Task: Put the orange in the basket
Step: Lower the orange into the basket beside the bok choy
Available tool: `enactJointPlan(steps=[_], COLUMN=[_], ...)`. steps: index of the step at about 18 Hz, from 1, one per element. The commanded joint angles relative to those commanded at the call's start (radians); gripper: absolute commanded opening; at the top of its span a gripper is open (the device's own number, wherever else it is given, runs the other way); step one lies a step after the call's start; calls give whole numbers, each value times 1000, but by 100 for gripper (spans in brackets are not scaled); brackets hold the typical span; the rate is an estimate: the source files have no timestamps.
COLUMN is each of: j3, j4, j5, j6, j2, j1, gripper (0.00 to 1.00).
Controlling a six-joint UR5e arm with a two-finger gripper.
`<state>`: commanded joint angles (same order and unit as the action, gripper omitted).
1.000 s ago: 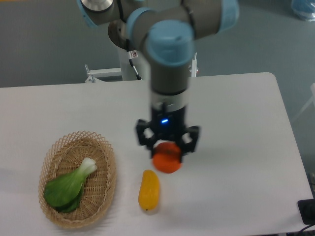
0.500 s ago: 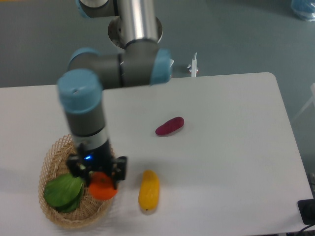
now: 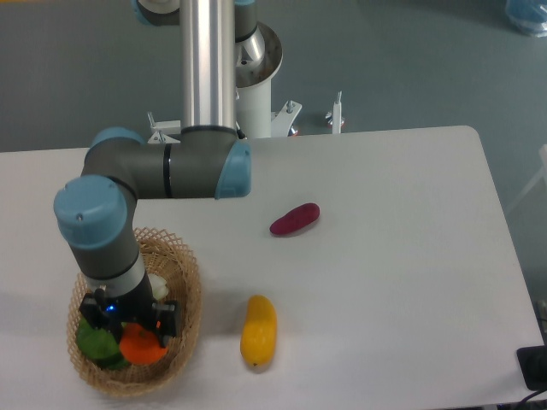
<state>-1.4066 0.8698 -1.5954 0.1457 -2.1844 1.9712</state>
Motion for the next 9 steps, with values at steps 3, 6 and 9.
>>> enactJointPlan(steps=[3,6,9], j3=[-6,2,2], j4=[0,0,-2], j5=[0,0,-2], j6=[-2,0,-2], j2=[-11,-17,-21], j1=[-5,-9,-9], gripper=[80,84,91])
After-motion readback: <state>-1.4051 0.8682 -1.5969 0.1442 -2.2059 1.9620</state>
